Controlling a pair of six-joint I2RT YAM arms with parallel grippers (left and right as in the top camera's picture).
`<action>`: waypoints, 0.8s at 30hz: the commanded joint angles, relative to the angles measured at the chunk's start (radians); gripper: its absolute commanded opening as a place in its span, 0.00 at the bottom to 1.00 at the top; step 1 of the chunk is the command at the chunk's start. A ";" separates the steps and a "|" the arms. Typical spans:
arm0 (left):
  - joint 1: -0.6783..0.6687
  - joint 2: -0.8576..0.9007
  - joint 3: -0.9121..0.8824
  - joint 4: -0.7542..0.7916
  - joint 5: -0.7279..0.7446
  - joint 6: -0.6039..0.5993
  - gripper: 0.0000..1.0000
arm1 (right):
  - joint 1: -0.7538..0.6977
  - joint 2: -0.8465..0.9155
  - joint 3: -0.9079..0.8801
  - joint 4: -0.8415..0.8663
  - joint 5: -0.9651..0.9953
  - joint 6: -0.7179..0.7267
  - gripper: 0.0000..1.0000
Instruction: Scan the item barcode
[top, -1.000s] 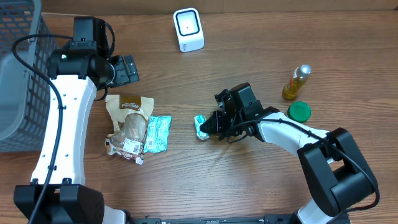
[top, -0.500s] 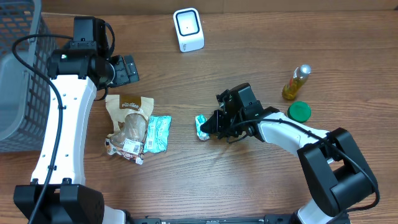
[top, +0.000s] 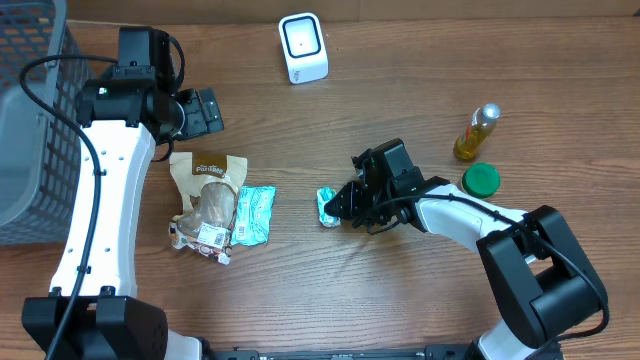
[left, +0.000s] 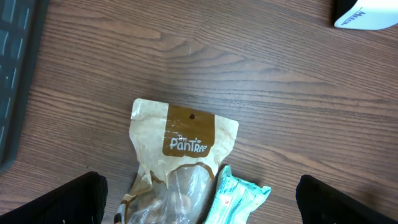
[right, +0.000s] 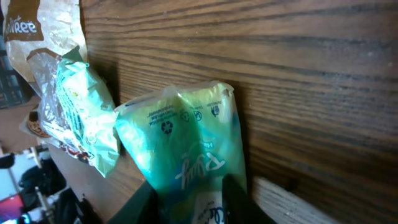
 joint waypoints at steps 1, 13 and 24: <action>0.002 -0.006 0.013 0.003 -0.009 0.015 1.00 | -0.002 -0.002 -0.007 0.001 0.025 -0.008 0.32; 0.002 -0.006 0.013 0.003 -0.009 0.015 1.00 | -0.002 -0.080 0.008 -0.071 0.148 -0.061 0.38; 0.002 -0.006 0.013 0.004 -0.009 0.015 1.00 | -0.004 -0.101 0.059 -0.124 0.181 -0.131 0.46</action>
